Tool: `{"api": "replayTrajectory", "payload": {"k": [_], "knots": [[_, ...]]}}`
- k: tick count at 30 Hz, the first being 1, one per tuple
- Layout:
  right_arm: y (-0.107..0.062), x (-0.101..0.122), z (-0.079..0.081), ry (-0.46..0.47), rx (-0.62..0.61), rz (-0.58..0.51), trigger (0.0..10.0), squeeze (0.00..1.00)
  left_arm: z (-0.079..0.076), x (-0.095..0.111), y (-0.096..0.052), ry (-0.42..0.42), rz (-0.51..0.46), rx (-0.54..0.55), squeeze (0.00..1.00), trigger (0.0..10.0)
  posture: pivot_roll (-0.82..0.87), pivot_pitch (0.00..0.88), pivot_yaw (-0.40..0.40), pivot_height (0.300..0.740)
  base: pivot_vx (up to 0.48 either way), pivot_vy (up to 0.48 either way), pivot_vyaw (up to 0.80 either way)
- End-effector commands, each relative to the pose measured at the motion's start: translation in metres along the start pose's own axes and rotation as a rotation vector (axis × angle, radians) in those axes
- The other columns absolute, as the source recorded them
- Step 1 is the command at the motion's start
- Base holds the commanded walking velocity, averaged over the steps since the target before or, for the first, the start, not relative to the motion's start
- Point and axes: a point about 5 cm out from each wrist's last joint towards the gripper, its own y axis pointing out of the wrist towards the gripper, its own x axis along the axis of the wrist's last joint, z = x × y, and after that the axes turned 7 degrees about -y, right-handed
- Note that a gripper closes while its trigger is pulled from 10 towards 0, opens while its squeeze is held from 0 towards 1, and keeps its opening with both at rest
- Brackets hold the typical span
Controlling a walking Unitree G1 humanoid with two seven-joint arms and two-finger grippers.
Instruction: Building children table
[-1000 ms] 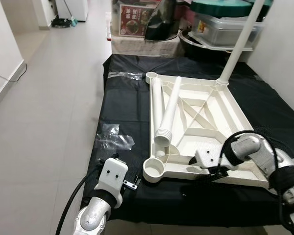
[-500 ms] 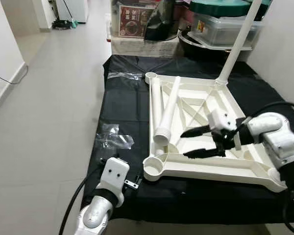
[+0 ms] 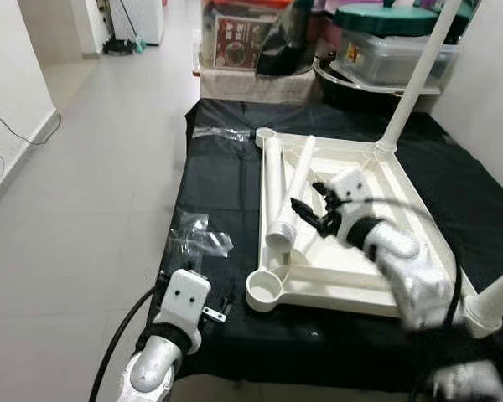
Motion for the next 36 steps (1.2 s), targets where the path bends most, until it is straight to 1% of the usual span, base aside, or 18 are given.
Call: {"api": "replayTrajectory", "payload": {"k": [1, 2, 4, 5, 7, 8, 9, 10, 11, 13, 14, 16, 23, 24, 27, 29, 31, 36], "knots": [[-0.003, 0.005, -0.007, 0.009, -0.048, -0.009, 10.0, 0.00, -0.002, -0.003, 0.000, -0.003, 0.012, -0.010, 0.00, 10.0, 0.03, 0.073, -0.072, 0.740, 0.000, 0.000, 0.00], [-0.006, 0.004, -0.002, 0.022, -0.035, -0.013, 10.0, 0.00, -0.002, -0.003, 0.000, -0.003, 0.012, -0.010, 0.00, 10.0, 0.02, 0.072, -0.072, 0.740, 0.000, 0.000, 0.00], [-0.006, 0.004, -0.002, 0.022, -0.035, -0.013, 10.0, 0.00, -0.002, -0.003, 0.000, -0.003, 0.012, -0.010, 0.00, 10.0, 0.02, 0.072, -0.072, 0.740, 0.000, 0.000, 0.00], [-0.010, 0.003, 0.009, 0.027, -0.035, -0.021, 10.0, 0.00, -0.002, -0.003, 0.000, -0.003, 0.012, -0.008, 0.00, 10.0, 0.02, 0.071, -0.071, 0.740, 0.000, 0.000, 0.00], [-0.010, 0.003, 0.009, 0.027, -0.035, -0.021, 10.0, 0.00, -0.002, -0.003, 0.000, -0.003, 0.012, -0.008, 0.00, 10.0, 0.02, 0.071, -0.071, 0.740, 0.000, 0.000, 0.00], [-0.014, -0.001, 0.020, 0.023, -0.039, -0.014, 10.0, 0.00, -0.001, -0.003, 0.000, -0.006, 0.007, -0.002, 0.00, 10.0, 0.02, 0.069, -0.070, 0.740, 0.000, 0.000, 0.00], [-0.014, -0.001, 0.020, 0.023, -0.039, -0.014, 10.0, 0.00, -0.001, -0.003, 0.000, -0.006, 0.007, -0.002, 0.00, 10.0, 0.02, 0.069, -0.070, 0.740, 0.000, 0.000, 0.00], [-0.018, -0.004, 0.031, 0.004, -0.043, 0.000, 10.0, 0.00, 0.000, -0.003, -0.001, -0.010, 0.003, 0.004, 0.00, 10.0, 0.02, 0.070, -0.066, 0.740, 0.000, 0.000, 0.00], [-0.018, -0.004, 0.031, 0.004, -0.043, 0.000, 10.0, 0.00, 0.000, -0.003, -0.001, -0.010, 0.003, 0.004, 0.00, 10.0, 0.02, 0.070, -0.066, 0.740, 0.000, 0.000, 0.00], [-0.023, -0.012, 0.052, -0.024, -0.016, 0.046, 10.0, 0.00, 0.002, -0.003, -0.002, -0.015, 0.000, 0.014, 0.00, 10.0, 0.03, 0.068, -0.071, 0.740, 0.000, 0.000, 0.00], [-0.023, -0.012, 0.052, -0.024, -0.016, 0.046, 10.0, 0.00, 0.002, -0.003, -0.002, -0.015, 0.000, 0.014, 0.00, 10.0, 0.03, 0.068, -0.071, 0.740, 0.000, 0.000, 0.00], [-0.025, -0.018, 0.065, -0.045, 0.019, 0.082, 10.0, 0.00, 0.003, -0.003, -0.003, -0.015, 0.000, 0.016, 0.00, 10.0, 0.03, 0.065, -0.073, 0.740, 0.000, 0.000, 0.00], [-0.023, -0.019, 0.072, -0.053, 0.018, 0.105, 10.0, 0.00, 0.003, -0.003, -0.005, -0.016, -0.003, 0.016, 0.00, 10.0, 0.03, 0.065, -0.071, 0.740, 0.000, 0.000, 0.00], [-0.021, -0.019, 0.075, -0.056, 0.008, 0.116, 10.0, 0.00, 0.004, -0.003, -0.006, -0.016, -0.003, 0.021, 0.00, 10.0, 0.04, 0.066, -0.076, 0.740, 0.000, 0.000, 0.00], [-0.018, -0.018, 0.076, -0.059, -0.011, 0.122, 10.0, 0.00, 0.004, -0.003, -0.007, -0.016, -0.003, 0.023, 0.00, 10.0, 0.04, 0.066, -0.080, 0.740, 0.000, 0.000, 0.00], [-0.010, -0.016, 0.079, -0.062, -0.044, 0.131, 10.0, 0.00, 0.003, -0.003, -0.008, -0.013, -0.001, 0.019, 0.00, 10.0, 0.04, 0.068, -0.080, 0.740, 0.000, 0.000, 0.00], [-0.010, -0.016, 0.079, -0.062, -0.044, 0.131, 10.0, 0.00, 0.003, -0.003, -0.008, -0.013, -0.001, 0.019, 0.00, 10.0, 0.04, 0.068, -0.080, 0.740, 0.000, 0.000, 0.00], [-0.002, -0.015, 0.082, -0.075, -0.074, 0.143, 10.0, 0.00, 0.002, -0.004, -0.007, -0.012, -0.001, 0.013, 0.00, 10.0, 0.05, 0.070, -0.083, 0.740, 0.000, 0.000, 0.00]]}}
